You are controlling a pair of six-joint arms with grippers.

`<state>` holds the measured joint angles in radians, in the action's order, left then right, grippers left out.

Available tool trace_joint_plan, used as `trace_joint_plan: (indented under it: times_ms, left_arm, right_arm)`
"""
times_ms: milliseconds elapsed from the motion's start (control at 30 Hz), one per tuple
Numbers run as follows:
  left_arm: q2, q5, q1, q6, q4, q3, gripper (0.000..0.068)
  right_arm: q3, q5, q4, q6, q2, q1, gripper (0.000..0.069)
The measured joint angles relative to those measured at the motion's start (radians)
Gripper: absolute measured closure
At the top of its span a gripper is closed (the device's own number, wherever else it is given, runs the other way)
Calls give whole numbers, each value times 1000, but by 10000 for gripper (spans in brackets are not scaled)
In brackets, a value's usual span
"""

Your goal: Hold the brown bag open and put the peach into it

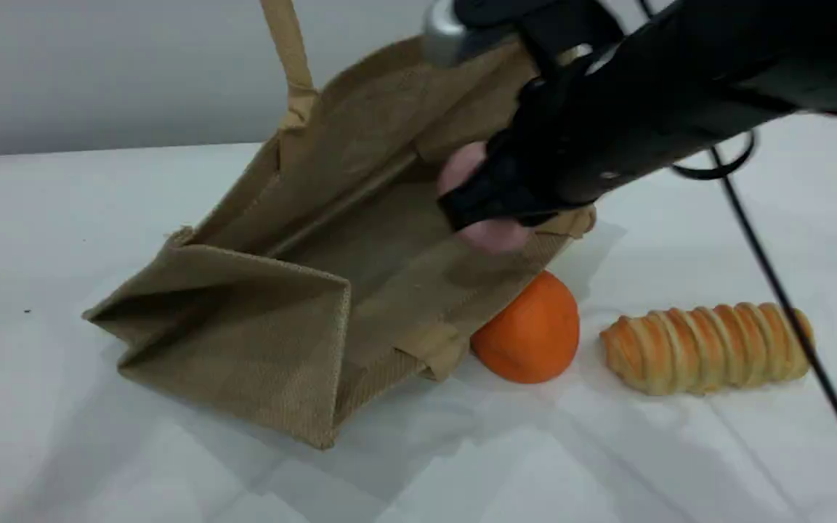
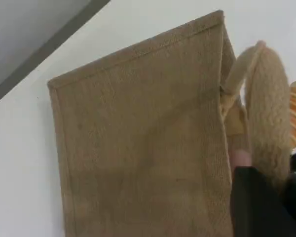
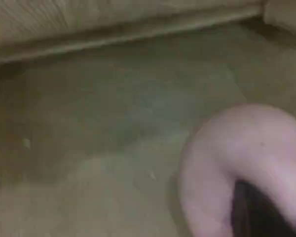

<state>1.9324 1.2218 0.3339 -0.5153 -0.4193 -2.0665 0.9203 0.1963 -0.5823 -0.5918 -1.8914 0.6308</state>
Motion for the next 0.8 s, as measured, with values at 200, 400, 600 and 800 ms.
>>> trace_joint_plan:
  times_ms: [200,400,600,800]
  left_arm:
    - [0,-1,0,0,0,0,589]
    - [0,-1,0,0,1,0,589]
    - [0,-1,0,1,1,0,589]
    - [0,-1,0,1,1,0,589]
  right_arm:
    - [94,28,0,50,-83,44,646]
    - [125,34,0,90,-99,47,476]
    - [125,50,-20,81,-98,47,133]
    - [125,33,-45,-66,-61,40,24]
